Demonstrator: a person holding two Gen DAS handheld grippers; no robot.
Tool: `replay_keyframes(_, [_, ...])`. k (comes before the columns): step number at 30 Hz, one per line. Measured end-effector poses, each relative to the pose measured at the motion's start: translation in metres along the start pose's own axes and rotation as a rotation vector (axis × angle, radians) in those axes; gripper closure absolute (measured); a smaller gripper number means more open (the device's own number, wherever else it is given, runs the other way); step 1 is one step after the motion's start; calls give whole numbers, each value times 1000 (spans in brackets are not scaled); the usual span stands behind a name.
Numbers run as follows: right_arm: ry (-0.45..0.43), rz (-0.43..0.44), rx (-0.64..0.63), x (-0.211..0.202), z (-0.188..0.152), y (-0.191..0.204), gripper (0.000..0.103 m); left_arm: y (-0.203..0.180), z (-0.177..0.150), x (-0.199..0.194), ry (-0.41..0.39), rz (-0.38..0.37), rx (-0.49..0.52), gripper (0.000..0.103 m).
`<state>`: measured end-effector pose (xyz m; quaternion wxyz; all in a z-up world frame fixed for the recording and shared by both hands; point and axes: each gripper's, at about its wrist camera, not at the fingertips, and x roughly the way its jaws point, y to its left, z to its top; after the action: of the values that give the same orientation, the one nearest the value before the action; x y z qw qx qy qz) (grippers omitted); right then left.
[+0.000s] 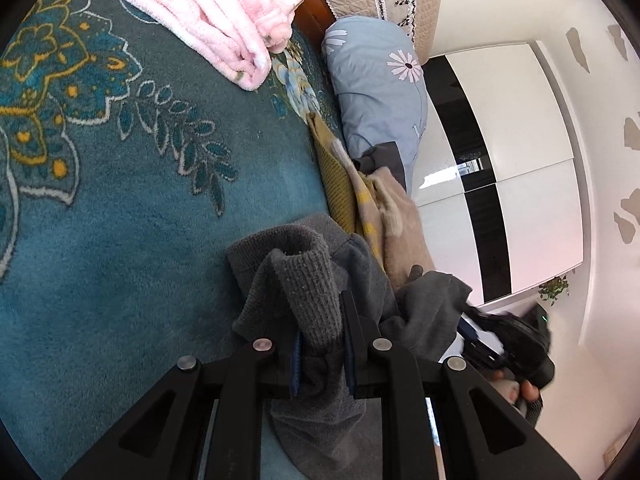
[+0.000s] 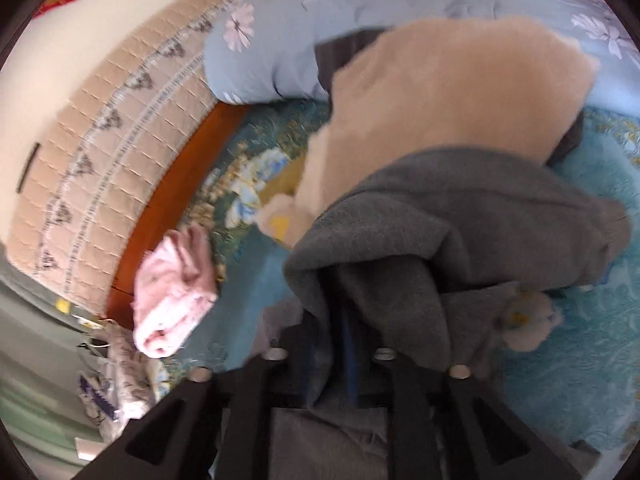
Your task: Fold clothes
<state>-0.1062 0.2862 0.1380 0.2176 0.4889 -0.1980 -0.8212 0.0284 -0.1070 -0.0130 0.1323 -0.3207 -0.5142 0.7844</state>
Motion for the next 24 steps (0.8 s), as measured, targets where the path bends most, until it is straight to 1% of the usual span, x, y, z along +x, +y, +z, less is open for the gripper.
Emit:
replay_keyframes(2, [-43,-2,-39,-26,-6,-2,57,0,0,0,1,-1,-2,87])
replay_keyframes(5, [-105,-54,-92,-64,-21,-16,56,-2,-1,0,4,1,4,87])
replay_keyframes(6, [-115,-92,-90,-69,-27,-26,56,-2,-2,0,6,2,8,87])
replay_keyframes(8, [-92,-205,-44,-60,-33,-53,56,-4,-3,1,11,5,18,87])
replay_keyframes(10, [-28,-307,84,-33,-42,-82,56,-6,-4,2,14,12,33,87])
replay_keyframes(11, [18,-331,114,-16,-46,-93,56,-6,-4,2,15,15,38,87])
replay_keyframes(12, [38,-343,132,-3,-48,-98,56,-4,-5,2,16,13,34,87])
replay_keyframes(13, [60,-346,150,9,-49,-104,56,-3,-5,2,18,12,30,87])
replay_keyframes(15, [83,-318,164,28,-49,-108,56,0,-4,2,22,4,16,87])
replay_keyframes(18, [111,-293,120,48,-45,-100,55,-1,-3,5,30,-4,12,87])
replay_keyframes(22, [100,-315,29,62,-40,-85,56,-4,-3,9,42,-6,22,87])
replay_keyframes(23, [97,-298,39,63,-41,-85,63,-4,-3,10,44,-8,22,87])
replay_keyframes(24, [93,-282,48,64,-42,-85,80,-4,-3,10,46,-9,22,87])
